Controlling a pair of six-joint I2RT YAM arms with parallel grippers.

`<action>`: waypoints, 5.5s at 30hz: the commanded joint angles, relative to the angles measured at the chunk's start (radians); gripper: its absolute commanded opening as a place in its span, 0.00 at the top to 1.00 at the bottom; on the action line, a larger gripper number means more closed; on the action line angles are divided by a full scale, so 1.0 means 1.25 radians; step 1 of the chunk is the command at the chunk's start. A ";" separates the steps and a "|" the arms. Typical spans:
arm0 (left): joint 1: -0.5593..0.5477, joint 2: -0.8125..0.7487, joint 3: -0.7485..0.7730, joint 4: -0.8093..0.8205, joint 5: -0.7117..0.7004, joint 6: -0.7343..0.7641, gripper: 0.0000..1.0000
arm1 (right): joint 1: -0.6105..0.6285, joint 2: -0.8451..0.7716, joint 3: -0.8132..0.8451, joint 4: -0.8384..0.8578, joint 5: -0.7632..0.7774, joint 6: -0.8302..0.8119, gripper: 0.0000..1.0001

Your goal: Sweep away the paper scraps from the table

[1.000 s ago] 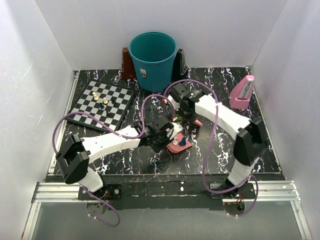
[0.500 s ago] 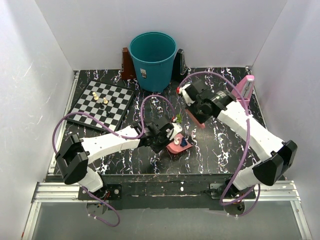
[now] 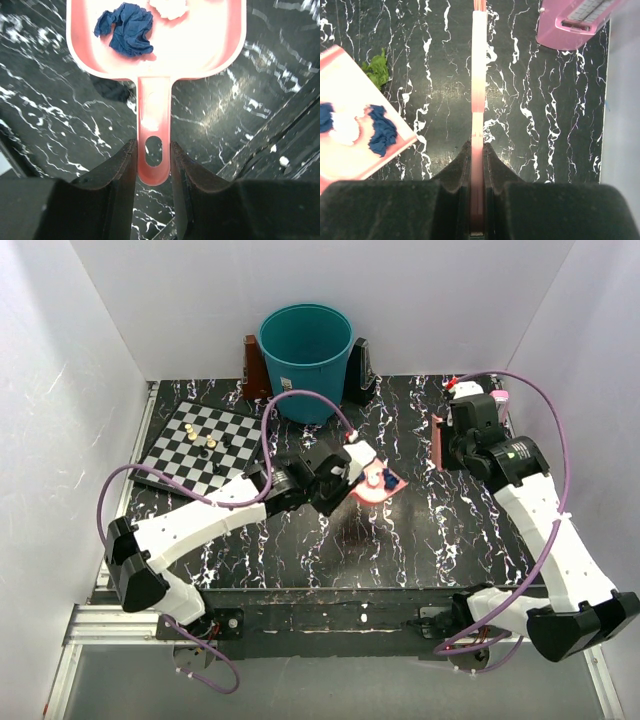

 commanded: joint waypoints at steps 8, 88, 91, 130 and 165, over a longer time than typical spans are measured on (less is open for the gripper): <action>0.086 0.156 0.412 -0.160 -0.037 -0.057 0.79 | -0.043 -0.056 -0.077 0.123 -0.032 0.031 0.99; 0.675 -0.253 0.052 0.156 0.504 -0.291 0.75 | 0.060 0.131 -0.079 0.280 -0.715 0.309 0.99; 0.675 -0.325 -0.038 0.149 0.419 -0.258 0.75 | 0.111 0.220 -0.005 0.252 -0.679 0.341 0.99; 0.676 -0.438 -0.293 0.171 0.482 -0.229 0.75 | 0.113 0.396 0.229 -0.173 -0.237 0.371 0.99; 0.041 -0.080 -0.263 -0.040 -0.061 -0.049 0.75 | 0.089 0.579 0.220 -0.007 0.078 -0.283 0.99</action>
